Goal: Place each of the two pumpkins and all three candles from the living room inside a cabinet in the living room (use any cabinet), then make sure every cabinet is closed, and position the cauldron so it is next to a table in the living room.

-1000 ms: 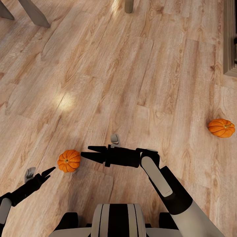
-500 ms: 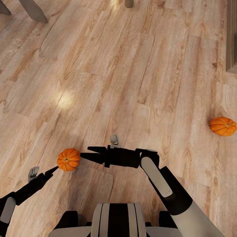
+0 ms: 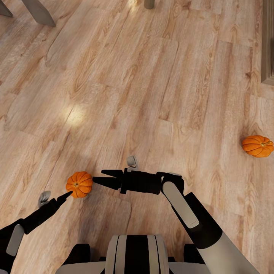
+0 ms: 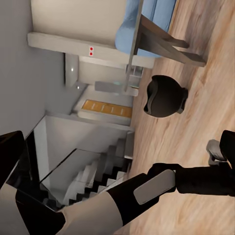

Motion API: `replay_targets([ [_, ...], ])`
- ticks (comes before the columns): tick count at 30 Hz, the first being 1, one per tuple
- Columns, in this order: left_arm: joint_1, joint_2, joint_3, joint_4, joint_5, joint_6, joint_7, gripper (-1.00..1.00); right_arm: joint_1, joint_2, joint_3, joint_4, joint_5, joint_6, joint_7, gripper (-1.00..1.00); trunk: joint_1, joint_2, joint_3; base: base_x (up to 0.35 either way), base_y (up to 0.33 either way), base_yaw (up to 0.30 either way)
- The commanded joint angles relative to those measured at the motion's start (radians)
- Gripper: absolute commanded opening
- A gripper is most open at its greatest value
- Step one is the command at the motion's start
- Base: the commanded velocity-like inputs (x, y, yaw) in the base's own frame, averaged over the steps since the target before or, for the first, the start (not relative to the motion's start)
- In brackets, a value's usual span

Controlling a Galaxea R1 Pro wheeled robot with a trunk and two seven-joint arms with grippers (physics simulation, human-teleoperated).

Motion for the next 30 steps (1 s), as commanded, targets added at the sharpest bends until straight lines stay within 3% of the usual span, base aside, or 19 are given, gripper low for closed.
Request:
replay_targets([
  [1,0.0,0.0,0.0,-0.001,0.005,0.008,-0.002,1.0,0.0,0.0,-0.001,0.0,-0.005,0.006,0.0,1.0,0.0,0.0,0.0,0.0,0.0,0.0],
  [30,0.0,0.005,0.005,-0.009,0.008,0.011,0.002,1.0,0.0,0.0,-0.001,0.0,-0.005,0.005,-0.002,1.0,0.0,0.0,0.0,0.038,0.002,0.0],
])
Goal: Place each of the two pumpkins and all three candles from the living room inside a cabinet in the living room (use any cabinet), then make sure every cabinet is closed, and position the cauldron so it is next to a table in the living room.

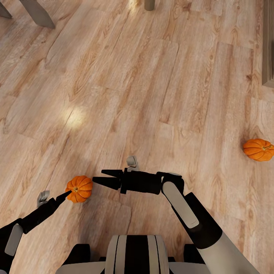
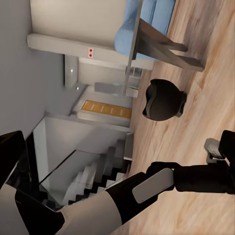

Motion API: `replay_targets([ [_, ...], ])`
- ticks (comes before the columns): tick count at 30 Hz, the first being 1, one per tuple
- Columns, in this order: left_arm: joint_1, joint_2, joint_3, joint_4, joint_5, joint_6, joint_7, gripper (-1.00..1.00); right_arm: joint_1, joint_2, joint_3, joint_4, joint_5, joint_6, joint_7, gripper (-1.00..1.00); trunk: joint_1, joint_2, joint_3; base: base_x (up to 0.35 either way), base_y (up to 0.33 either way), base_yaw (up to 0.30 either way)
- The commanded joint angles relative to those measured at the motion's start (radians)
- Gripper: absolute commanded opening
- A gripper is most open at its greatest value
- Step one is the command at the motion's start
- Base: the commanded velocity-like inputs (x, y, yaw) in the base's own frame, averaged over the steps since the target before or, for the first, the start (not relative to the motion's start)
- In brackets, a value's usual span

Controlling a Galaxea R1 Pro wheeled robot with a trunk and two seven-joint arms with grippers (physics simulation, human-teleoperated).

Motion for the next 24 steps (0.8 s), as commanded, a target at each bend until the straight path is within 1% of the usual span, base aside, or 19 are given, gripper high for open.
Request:
replay_targets([
  [1,0.0,0.0,0.001,0.0,0.005,0.007,-0.001,1.0,0.0,0.0,-0.001,0.0,-0.005,0.007,0.0,1.0,0.0,0.0,0.0,0.143,0.06,0.0],
  [5,0.0,0.001,0.003,0.003,0.006,0.006,0.001,1.0,0.0,0.001,0.0,0.0,-0.005,0.007,-0.001,1.0,0.0,0.0,0.0,0.09,0.041,0.0],
  [10,0.0,0.002,0.005,0.002,0.006,0.006,0.005,1.0,0.0,0.0,0.0,0.0,-0.005,0.007,0.0,1.0,0.0,0.0,0.0,0.011,0.005,0.0],
  [12,0.0,0.002,0.005,0.003,0.006,0.006,0.005,1.0,0.0,0.0,0.0,0.0,-0.005,0.007,0.0,1.0,0.001,-0.001,-0.008,0.001,0.0,0.0],
  [20,0.0,0.002,0.005,0.004,0.006,0.006,0.007,1.0,0.0,0.0,0.0,0.0,-0.004,0.007,0.0,1.0,0.001,-0.001,-0.008,0.0,0.0,0.0],
  [24,0.0,-0.001,0.005,0.004,0.005,0.005,0.01,1.0,0.0,0.0,0.0,-0.001,-0.005,0.007,0.0,1.0,0.003,-0.002,-0.024,0.0,0.0,0.0],
])
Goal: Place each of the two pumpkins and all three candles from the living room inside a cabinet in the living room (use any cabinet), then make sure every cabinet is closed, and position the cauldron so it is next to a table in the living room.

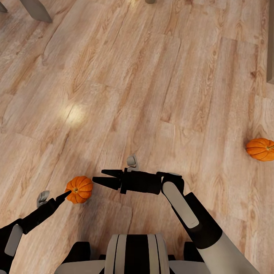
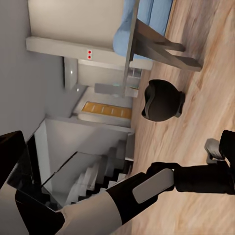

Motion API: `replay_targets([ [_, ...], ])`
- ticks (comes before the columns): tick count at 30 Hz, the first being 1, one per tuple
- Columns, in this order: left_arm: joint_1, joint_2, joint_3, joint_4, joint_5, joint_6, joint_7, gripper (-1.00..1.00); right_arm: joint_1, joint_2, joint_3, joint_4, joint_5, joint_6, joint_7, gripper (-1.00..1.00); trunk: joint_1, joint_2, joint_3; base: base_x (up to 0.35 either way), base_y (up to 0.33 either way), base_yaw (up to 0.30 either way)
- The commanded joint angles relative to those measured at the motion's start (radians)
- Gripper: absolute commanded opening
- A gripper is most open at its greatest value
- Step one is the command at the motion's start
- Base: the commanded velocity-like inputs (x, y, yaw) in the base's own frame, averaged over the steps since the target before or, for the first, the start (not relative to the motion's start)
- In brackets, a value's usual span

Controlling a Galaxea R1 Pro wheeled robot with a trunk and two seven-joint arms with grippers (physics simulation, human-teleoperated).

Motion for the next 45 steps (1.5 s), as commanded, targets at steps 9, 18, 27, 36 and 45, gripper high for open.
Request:
replay_targets([
  [9,0.0,-0.003,0.001,0.0,0.003,0.006,0.002,1.0,0.0,0.0,-0.001,0.0,-0.005,0.007,0.0,1.0,0.001,-0.001,-0.003,0.0,0.0,0.0],
  [18,0.0,-0.005,0.0,0.0,0.002,0.003,0.003,1.0,0.0,0.0,-0.001,0.0,-0.005,0.007,0.0,1.0,0.002,-0.001,-0.003,0.0,0.0,0.0],
  [27,0.0,-0.005,-0.001,0.0,0.001,-0.008,0.003,1.0,0.0,0.0,-0.001,0.0,-0.005,0.007,0.0,1.0,0.002,-0.001,-0.003,0.0,-0.002,0.0],
  [36,0.0,-0.005,-0.001,0.0,0.003,-0.014,0.003,1.0,0.0,0.0,-0.001,0.0,-0.005,0.007,0.001,1.0,0.002,-0.001,-0.003,0.0,-0.061,0.0],
  [45,0.0,-0.005,-0.001,0.0,0.002,-0.015,0.003,1.0,0.0,0.0,-0.001,0.0,-0.005,0.007,0.001,1.0,0.002,-0.001,-0.003,0.022,-0.016,0.0],
])
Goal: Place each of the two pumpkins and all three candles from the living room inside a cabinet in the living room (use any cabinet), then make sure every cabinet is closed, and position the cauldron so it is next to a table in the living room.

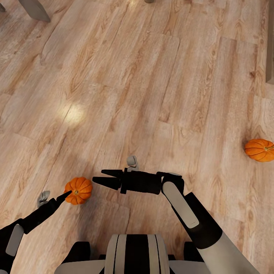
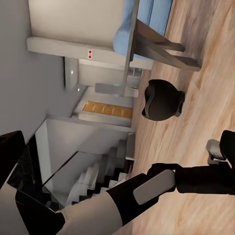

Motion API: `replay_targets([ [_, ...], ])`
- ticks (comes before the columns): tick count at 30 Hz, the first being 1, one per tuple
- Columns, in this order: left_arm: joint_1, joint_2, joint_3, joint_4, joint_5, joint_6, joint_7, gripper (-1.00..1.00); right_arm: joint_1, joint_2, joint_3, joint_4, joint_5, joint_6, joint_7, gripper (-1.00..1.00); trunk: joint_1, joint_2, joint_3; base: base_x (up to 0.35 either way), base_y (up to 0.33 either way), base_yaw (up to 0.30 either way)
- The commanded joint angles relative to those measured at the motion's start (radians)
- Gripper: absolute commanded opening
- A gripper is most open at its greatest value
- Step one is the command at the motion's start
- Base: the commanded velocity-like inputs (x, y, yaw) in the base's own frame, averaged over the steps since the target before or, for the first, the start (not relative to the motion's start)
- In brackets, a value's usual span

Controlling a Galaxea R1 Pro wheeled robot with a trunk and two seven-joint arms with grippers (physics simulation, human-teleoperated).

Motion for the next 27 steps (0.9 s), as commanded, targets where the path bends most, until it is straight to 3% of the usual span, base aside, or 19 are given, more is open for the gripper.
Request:
replay_targets([
  [1,0.0,0.0,0.001,0.0,0.005,0.007,-0.001,1.0,0.0,0.0,-0.001,0.0,-0.005,0.006,0.0,1.0,0.0,0.0,0.0,0.005,-0.001,0.0],
  [12,0.0,0.0,0.001,0.0,0.005,0.006,-0.001,1.0,0.0,0.0,-0.001,0.0,-0.005,0.006,0.001,1.0,0.0,0.0,0.0,0.001,-0.091,0.0],
  [27,-0.001,0.0,0.001,0.0,0.005,0.003,-0.001,1.0,0.0,0.0,-0.001,0.0,-0.005,0.006,0.007,1.0,0.001,-0.001,0.0,0.0,-0.006,0.0],
])
